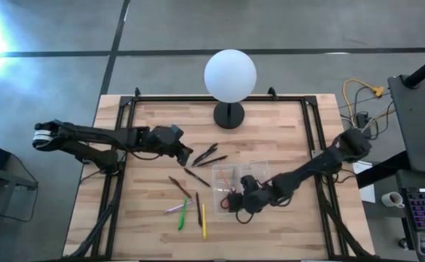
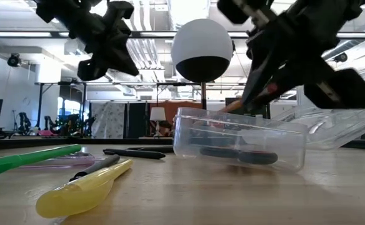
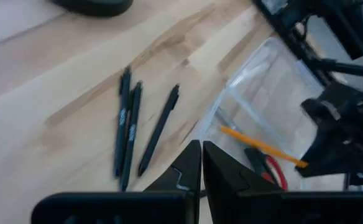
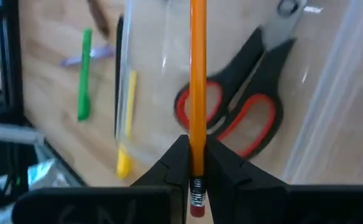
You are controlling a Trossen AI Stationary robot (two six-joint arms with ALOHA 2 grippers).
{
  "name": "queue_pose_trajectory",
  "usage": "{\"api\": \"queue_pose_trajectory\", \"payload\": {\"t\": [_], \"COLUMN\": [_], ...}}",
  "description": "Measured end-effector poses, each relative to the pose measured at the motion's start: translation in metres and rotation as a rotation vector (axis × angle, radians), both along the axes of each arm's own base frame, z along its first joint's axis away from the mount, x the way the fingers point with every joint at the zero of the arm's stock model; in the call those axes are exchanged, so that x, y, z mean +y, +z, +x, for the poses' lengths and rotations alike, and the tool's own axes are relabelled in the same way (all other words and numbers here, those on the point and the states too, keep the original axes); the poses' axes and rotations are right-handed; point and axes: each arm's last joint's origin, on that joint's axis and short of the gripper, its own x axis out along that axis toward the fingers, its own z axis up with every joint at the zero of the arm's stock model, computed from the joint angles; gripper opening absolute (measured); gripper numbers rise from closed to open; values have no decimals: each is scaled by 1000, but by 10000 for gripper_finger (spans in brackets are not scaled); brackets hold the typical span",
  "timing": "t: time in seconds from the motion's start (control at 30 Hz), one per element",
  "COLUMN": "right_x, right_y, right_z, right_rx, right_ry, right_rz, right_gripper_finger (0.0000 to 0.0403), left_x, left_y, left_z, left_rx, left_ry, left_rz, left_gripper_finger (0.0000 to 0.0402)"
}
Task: Pick & place school supplies into a supply box
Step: Put the orange pencil into the transparent supply box
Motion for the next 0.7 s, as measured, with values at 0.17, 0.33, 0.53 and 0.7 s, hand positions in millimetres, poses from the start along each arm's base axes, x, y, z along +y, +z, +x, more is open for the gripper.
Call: {"api": "queue_pose_trajectory", "payload": {"t": [0.17,0.33,0.53,0.7], "right_x": [0,4,6,7], "right_y": [-5,-7,-15,-18], "right_z": [7,13,19,24], "right_rx": [-28,-18,14,33], "right_ry": [-45,-25,-22,-36], "right_rz": [17,40,48,45], "right_gripper_finger": [26,26,31,58], "left_x": [0,0,0,0], "left_y": [-1,-4,-12,-18], "left_z": [0,-2,-2,-2], "left_rx": [12,31,53,74], "left_ry": [-5,-5,-5,-6], "left_rz": [7,6,6,4], "left_gripper_finger": [0,0,0,0]}}
